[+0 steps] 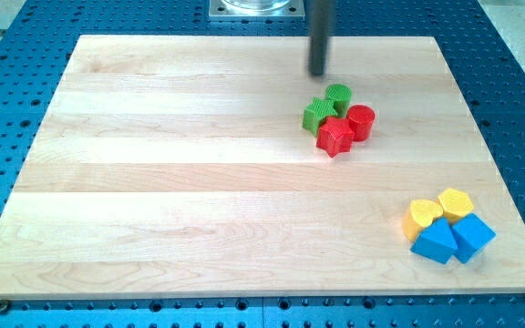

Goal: Push the green circle into the green star

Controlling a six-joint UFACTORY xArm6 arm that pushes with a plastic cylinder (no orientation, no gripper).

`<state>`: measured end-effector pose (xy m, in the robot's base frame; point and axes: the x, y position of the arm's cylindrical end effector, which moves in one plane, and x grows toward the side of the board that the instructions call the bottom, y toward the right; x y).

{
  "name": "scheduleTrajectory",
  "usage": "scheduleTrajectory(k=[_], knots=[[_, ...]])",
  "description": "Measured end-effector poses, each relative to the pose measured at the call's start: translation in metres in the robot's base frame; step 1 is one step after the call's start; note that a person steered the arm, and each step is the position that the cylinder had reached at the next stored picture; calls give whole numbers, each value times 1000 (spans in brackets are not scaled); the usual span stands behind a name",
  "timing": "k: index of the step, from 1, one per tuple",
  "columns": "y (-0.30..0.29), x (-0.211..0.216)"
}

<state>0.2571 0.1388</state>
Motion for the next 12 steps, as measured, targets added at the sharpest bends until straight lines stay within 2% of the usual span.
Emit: scheduleTrajectory(k=[1, 2, 3, 4, 6, 7, 8, 9, 10, 11, 12], knots=[[63, -4], [51, 10], [1, 78], [-47, 95], [-35, 88], [-55, 80], [-104, 53], [-160, 55], [-188, 113], [-183, 208], [-159, 211]])
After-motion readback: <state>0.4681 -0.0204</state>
